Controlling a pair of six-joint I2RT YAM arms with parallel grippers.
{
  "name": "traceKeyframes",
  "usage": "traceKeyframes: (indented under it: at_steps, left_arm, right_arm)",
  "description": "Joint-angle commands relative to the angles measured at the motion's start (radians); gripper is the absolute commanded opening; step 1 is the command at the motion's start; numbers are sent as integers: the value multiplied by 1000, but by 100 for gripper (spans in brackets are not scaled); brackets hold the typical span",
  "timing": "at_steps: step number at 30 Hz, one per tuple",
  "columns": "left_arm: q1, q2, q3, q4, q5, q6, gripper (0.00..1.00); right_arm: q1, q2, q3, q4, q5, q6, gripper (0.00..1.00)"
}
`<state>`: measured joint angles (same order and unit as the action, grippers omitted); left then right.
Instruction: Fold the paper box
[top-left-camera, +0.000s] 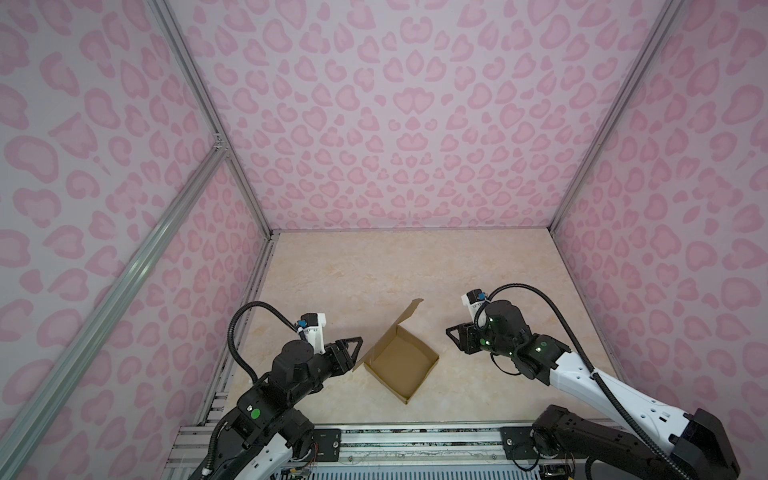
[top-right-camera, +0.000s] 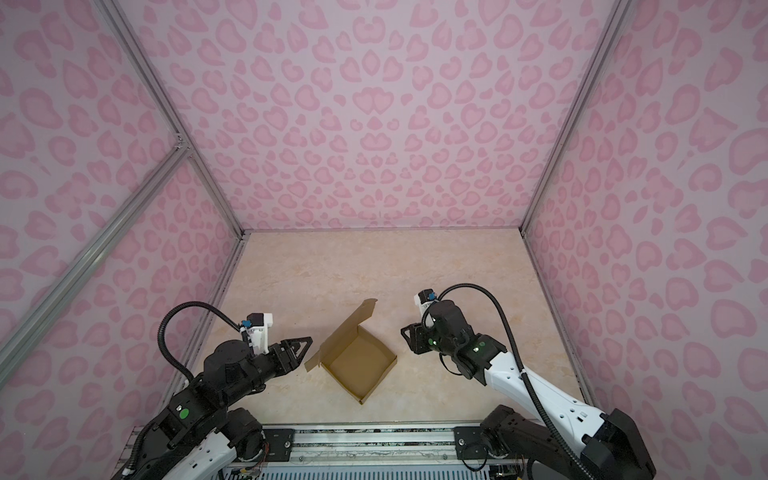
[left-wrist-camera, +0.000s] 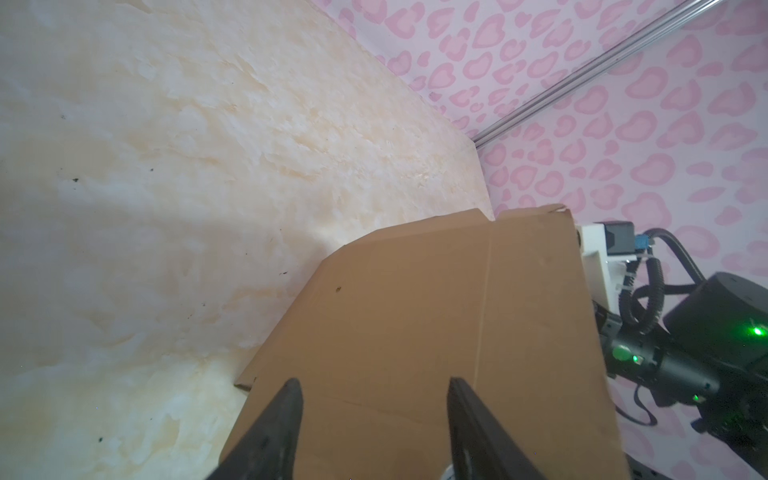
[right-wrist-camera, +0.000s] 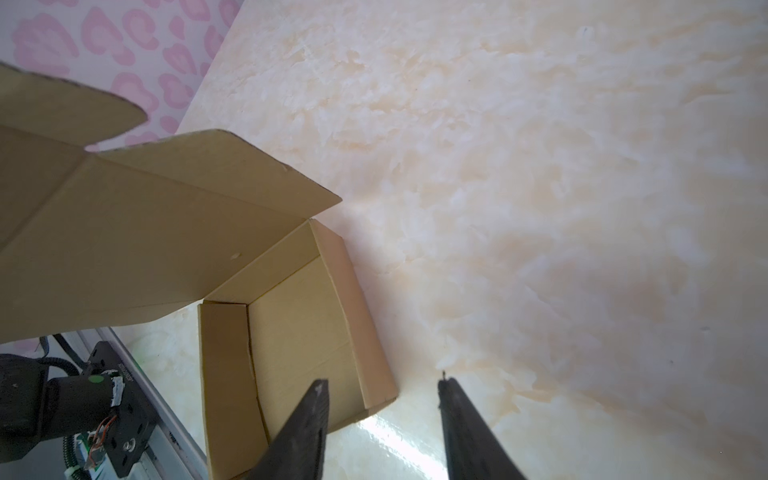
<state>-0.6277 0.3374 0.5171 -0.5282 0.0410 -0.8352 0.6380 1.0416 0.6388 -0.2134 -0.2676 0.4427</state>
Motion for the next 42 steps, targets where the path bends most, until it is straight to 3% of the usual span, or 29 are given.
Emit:
traceKeyframes:
  at_steps: [1,4,11,19,21,25,32,42]
  left_arm:
    - [-19,-59,21,-117,-45,85,61]
    - [-43,-104,4,-84,19,108,66]
    - [-76,-25,90,-117,153,190,67]
    - [-76,-26,181,-163,179,217,68]
    - [-77,-4,232,-170,180,236,68]
    - [-78,118,318,-168,229,289,69]
    - [-81,416,561,-302,232,500,68]
    - [-159,716,758,-449,106,666,51]
  right_arm:
    - [-9,34,22,69,-73,-57,46]
    - [-20,62,34,86,-88,-59,46]
    - [-58,81,26,182,-202,-42,46]
    - [-47,64,-3,319,-288,-89,46]
    - [-13,38,-4,331,-265,-132,46]
    - [50,37,23,304,-204,-190,45]
    - [48,-6,29,210,-65,-181,45]
    - [19,-143,29,93,-11,-171,45]
